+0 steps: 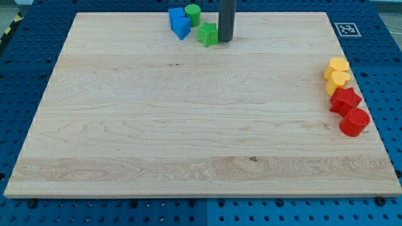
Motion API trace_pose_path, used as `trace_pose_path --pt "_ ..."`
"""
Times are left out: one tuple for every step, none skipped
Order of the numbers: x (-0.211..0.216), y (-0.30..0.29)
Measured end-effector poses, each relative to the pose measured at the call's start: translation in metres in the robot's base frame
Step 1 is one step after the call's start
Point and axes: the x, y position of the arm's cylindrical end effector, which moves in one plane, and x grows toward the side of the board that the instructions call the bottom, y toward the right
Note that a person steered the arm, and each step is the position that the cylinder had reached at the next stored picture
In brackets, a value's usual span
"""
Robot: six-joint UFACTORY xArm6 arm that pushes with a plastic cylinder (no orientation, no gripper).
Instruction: Move the green star to the right of the blue triangle
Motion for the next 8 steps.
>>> trace_pose_path --pt "0.015 -0.020" --pt "0.006 -0.039" --pt "-0.008 -0.039" --pt "-0.008 -0.039" --pt "-0.008 -0.044" --pt "-0.013 -0.047" --pt "-0.008 -0.043" --pt "0.004 -0.006"
